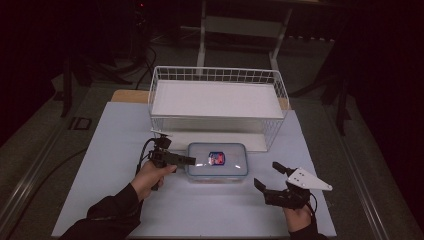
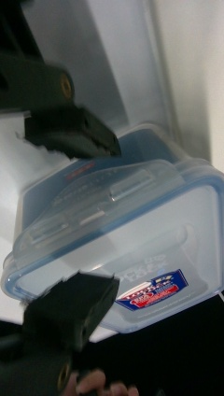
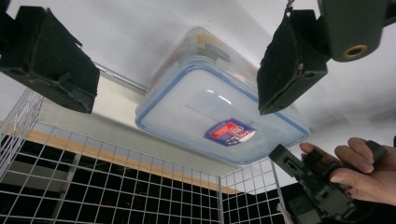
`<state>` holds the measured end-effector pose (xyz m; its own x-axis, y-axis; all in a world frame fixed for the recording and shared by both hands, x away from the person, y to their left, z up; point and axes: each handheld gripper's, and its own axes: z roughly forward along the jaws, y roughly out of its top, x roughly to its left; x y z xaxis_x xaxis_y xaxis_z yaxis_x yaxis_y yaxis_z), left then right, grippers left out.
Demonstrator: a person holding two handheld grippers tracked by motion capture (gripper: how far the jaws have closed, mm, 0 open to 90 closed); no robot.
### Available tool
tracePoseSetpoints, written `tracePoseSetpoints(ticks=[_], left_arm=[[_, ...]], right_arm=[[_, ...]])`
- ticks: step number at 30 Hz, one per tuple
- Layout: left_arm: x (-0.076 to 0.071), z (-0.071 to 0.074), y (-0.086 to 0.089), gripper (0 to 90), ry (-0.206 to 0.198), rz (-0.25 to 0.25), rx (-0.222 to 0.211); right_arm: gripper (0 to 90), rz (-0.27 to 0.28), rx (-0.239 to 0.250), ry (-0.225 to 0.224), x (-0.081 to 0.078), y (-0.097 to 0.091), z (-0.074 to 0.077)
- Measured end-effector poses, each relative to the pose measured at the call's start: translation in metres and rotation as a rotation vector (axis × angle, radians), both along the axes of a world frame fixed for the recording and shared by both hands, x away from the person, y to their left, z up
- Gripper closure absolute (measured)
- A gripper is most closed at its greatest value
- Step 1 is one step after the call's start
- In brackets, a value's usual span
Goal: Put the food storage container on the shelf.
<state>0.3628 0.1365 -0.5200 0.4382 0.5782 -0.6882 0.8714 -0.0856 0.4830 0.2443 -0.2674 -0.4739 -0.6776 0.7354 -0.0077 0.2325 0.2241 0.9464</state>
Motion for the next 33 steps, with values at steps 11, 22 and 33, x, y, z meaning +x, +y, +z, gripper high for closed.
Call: tracePoseSetpoints(ticks=[11,22,33], left_arm=[[0.001,-0.002,0.009,47.0,0.045,-0.016,-0.072],[-0.015,0.008,0.009,53.1,-0.047,-0.056,-0.051],[-0.024,0.012,0.009,55.9,-0.098,-0.091,-0.039]], right_arm=[[13.0,0.014,-0.009,0.017,0.002,0.002,-0.001],[13.0,0.018,0.029,0.154,0.031,0.002,-0.001],[17.5,0.126,0.038,0.39,0.074,0.015,-0.023]])
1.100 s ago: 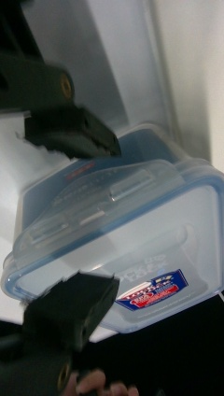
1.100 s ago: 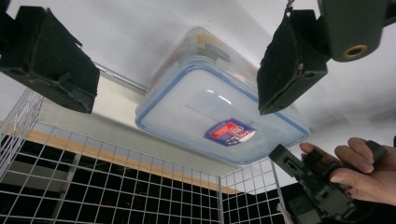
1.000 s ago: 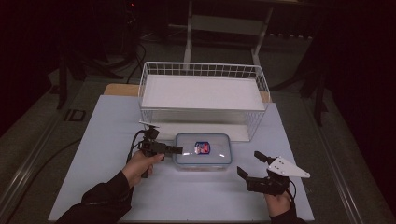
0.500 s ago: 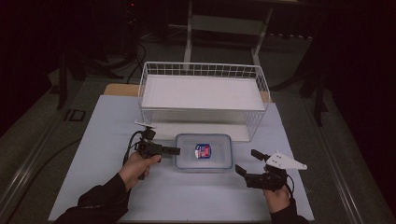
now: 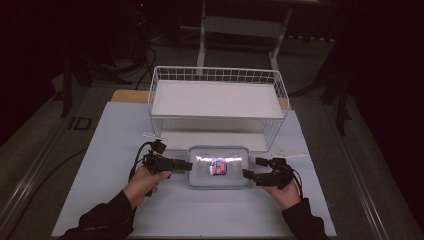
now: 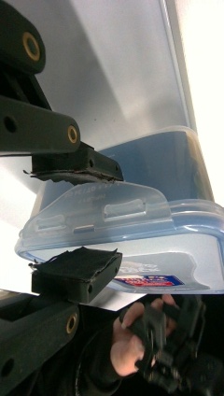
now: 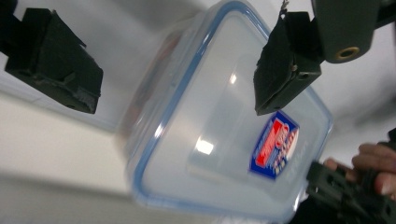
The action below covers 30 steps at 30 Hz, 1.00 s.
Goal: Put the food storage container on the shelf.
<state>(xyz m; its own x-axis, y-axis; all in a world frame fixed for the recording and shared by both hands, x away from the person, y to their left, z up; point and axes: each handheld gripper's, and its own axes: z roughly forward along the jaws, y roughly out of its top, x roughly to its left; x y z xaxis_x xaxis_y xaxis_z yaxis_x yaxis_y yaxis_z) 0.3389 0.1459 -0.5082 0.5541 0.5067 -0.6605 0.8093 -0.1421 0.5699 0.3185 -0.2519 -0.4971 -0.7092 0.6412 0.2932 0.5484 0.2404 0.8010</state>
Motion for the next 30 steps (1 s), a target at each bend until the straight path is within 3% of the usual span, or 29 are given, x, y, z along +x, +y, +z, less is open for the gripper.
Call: tracePoseSetpoints(ticks=[6,10,14,19,22,30], left_arm=[[-0.002,0.001,0.0,56.5,-0.012,-0.012,0.002],[-0.004,0.001,0.0,56.7,-0.02,-0.017,0.002],[-0.007,0.001,0.0,57.2,-0.025,-0.02,0.01],[-0.011,0.003,0.0,57.3,-0.041,-0.02,0.016],[-0.014,0.004,-0.001,57.4,-0.051,-0.017,0.024],[-0.029,0.013,-0.01,57.2,-0.135,-0.002,0.079]], right_arm=[[21.3,0.045,0.021,0.079,0.008,0.005,-0.007],[31.8,0.056,0.05,0.114,0.011,0.002,-0.008],[38.9,0.069,0.112,0.188,0.016,-0.001,-0.012],[45.2,0.055,0.157,0.235,0.016,-0.007,-0.013],[46.3,0.047,0.168,0.246,0.015,-0.008,-0.013],[49.0,0.038,0.165,0.242,0.006,-0.011,-0.009]])
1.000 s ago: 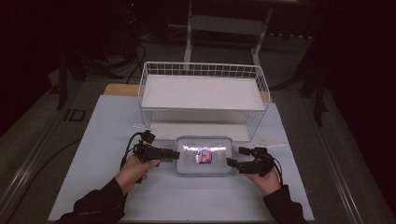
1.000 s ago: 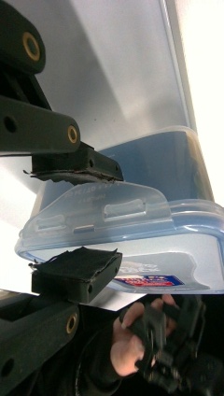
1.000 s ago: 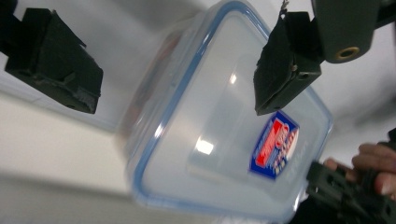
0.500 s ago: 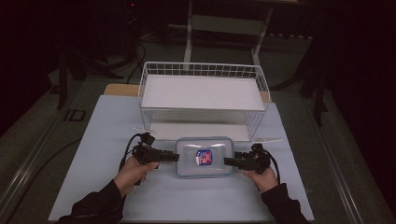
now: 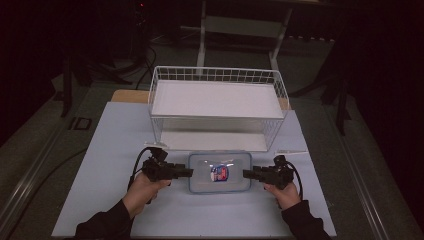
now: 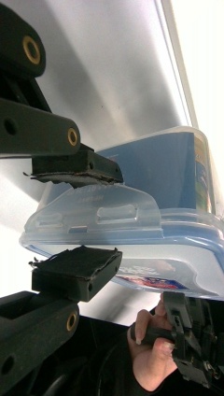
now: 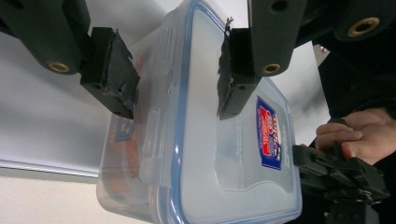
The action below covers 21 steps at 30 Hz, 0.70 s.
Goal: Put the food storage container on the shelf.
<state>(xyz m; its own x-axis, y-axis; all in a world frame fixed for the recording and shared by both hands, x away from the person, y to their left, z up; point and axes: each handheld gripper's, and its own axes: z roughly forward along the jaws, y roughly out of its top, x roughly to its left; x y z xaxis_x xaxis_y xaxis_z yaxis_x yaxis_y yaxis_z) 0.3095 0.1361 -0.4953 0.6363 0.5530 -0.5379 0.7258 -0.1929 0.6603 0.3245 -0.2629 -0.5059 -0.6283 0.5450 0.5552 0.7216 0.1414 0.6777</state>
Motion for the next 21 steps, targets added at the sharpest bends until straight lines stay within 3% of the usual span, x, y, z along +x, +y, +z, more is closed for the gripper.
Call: tracePoseSetpoints(ticks=[3,12,17,21], left_arm=[[-0.002,0.007,-0.002,56.9,-0.055,0.01,0.012],[0.007,0.019,-0.001,57.0,-0.132,0.007,-0.019],[0.017,0.023,0.002,56.7,-0.152,0.032,-0.036],[0.028,0.021,0.002,56.5,-0.15,0.049,-0.036]], right_arm=[[49.0,-0.005,-0.006,-0.033,-0.001,0.0,0.004],[49.1,-0.028,-0.012,-0.121,0.002,0.001,0.026],[49.1,-0.04,-0.006,-0.147,0.01,0.004,0.032],[49.1,-0.056,0.0,-0.14,0.02,0.005,0.028]])
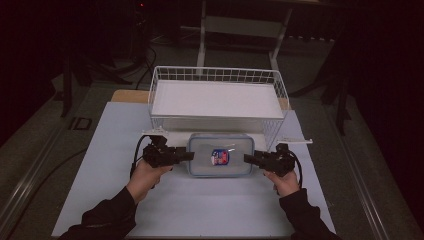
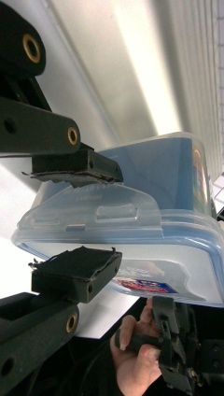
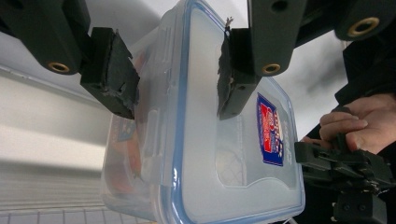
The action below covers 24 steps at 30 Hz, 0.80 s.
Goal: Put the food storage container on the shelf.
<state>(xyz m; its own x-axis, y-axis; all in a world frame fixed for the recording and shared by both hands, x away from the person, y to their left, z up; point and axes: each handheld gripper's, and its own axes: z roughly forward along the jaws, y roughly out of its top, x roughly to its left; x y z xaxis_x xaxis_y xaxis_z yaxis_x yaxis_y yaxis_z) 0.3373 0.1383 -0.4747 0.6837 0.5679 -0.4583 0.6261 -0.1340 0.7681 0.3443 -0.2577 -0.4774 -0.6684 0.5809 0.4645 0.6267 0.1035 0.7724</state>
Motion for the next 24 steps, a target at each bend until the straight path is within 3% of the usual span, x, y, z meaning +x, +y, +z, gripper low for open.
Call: tracePoseSetpoints(ticks=[11,17,24], left_arm=[[0.02,-0.011,-0.005,55.1,0.005,0.039,0.005],[0.03,-0.014,-0.006,54.6,-0.033,0.07,-0.003],[0.038,-0.022,-0.007,53.5,-0.028,0.111,-0.002]], right_arm=[[49.1,-0.025,-0.006,0.004,0.022,0.0,-0.009],[49.0,-0.044,0.003,-0.015,0.031,0.001,-0.011],[48.9,-0.064,-0.006,-0.018,0.041,0.004,-0.019]])
